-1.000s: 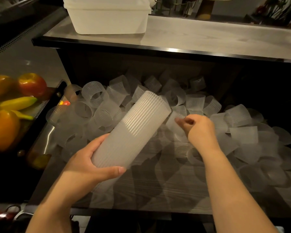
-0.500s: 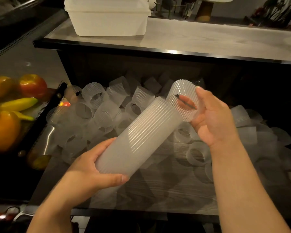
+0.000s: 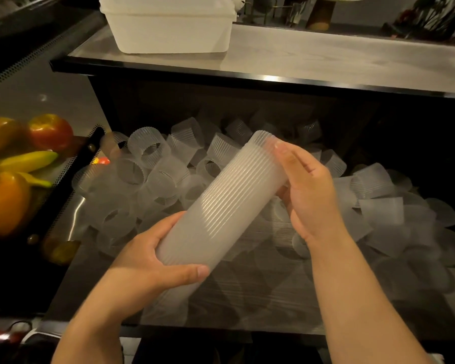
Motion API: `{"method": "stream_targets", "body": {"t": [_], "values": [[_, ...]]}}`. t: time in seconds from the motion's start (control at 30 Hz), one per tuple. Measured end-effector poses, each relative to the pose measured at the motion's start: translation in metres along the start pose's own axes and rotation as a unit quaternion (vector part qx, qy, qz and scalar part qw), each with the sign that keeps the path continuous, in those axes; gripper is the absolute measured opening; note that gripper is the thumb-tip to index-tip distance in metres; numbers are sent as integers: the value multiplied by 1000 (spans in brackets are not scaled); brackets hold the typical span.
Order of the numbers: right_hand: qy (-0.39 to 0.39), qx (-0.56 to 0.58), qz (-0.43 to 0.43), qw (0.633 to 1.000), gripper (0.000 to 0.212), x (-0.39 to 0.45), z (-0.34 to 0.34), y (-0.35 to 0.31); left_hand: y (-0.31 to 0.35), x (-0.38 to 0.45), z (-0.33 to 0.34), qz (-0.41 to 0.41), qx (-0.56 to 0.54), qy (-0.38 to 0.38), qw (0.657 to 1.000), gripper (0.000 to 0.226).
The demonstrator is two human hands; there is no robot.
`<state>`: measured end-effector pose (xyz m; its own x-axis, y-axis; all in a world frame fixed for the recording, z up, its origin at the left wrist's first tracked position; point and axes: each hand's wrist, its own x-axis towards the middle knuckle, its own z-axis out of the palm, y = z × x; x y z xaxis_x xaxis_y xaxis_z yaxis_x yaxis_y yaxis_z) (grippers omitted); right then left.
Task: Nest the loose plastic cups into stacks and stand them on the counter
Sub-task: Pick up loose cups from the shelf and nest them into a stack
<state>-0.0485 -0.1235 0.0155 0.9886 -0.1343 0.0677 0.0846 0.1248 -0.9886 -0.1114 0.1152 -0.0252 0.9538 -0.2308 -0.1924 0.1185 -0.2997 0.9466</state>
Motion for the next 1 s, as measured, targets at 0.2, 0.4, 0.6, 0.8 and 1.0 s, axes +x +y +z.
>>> {"method": "stream_targets", "body": {"t": [0.2, 0.4, 0.6, 0.8, 1.0], "values": [[-136, -65, 11, 989, 38, -1, -10, 6, -1, 1, -4, 1, 30, 21, 999, 79], [-186, -95, 23, 978, 60, 7, -8, 10, -4, 2, -9, -9, 46, 37, 998, 86], [-221, -123, 38, 967, 79, 34, 10, 4, -11, 1, -14, -1, 17, 82, 997, 86], [-189, -74, 67, 977, 56, 64, 34, 11, -14, 0, -20, -3, 7, 148, 989, 68], [-25, -266, 96, 959, 93, 107, 53, 45, -24, 1, -21, -21, -4, 174, 985, 74]]}}
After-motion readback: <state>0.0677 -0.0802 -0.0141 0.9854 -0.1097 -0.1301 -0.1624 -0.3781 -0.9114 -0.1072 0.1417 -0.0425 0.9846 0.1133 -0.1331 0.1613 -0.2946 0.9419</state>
